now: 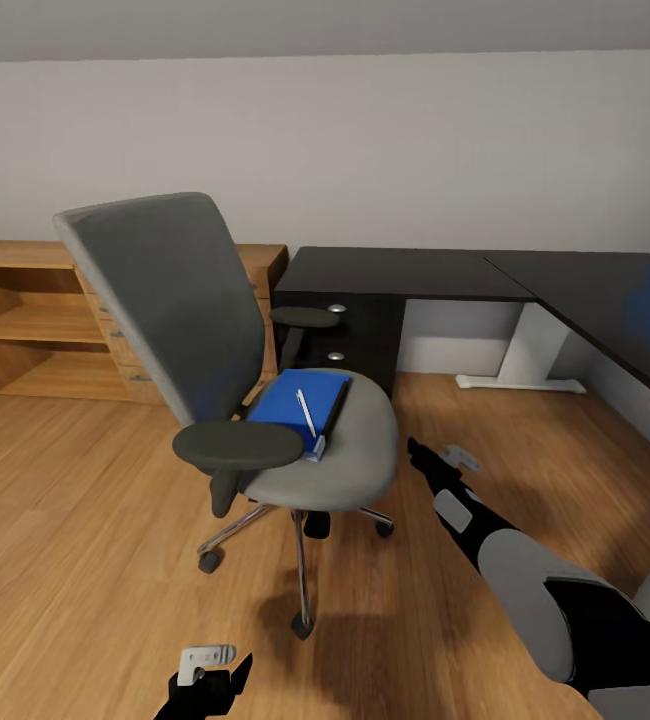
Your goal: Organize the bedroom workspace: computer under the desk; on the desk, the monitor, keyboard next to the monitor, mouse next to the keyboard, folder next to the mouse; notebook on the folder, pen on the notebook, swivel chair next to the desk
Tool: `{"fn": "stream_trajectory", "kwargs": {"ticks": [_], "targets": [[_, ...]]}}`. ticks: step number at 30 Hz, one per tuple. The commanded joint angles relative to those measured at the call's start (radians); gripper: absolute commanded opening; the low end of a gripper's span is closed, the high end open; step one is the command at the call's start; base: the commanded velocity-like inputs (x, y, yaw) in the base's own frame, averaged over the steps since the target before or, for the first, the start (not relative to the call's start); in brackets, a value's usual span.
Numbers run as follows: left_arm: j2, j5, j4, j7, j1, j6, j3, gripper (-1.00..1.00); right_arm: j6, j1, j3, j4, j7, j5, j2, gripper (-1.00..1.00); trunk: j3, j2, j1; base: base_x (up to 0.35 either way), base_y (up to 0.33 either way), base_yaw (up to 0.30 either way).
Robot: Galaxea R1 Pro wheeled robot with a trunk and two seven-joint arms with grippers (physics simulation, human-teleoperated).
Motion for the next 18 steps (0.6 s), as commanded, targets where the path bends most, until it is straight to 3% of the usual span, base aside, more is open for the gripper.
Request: {"fn": "stream_trajectory", "kwargs": {"ticks": [1,8,18], "targets": [[-0.001,0.008,-0.001,-0.008,0.0,0.006,0.004,1.0,0.005,-0.001,-0.008,0.001,0.009,-0.007,0.0,1.0,-0.001,0.0,0.0,0.0,0.0,0.0],[-0.002,0.007,-0.001,-0.008,0.0,0.006,0.003,1.0,0.063,-0.001,-0.008,-0.006,0.01,-0.014,-0.001,1.0,-0.001,0.0,0.0,0.0,0.0,0.0],[-0.003,0.008,-0.001,-0.008,0.0,0.007,0.003,1.0,0.082,-0.001,-0.008,-0.01,0.01,-0.015,-0.001,1.0,-0.001,0.0,0.0,0.0,0.0,0.0]]}}
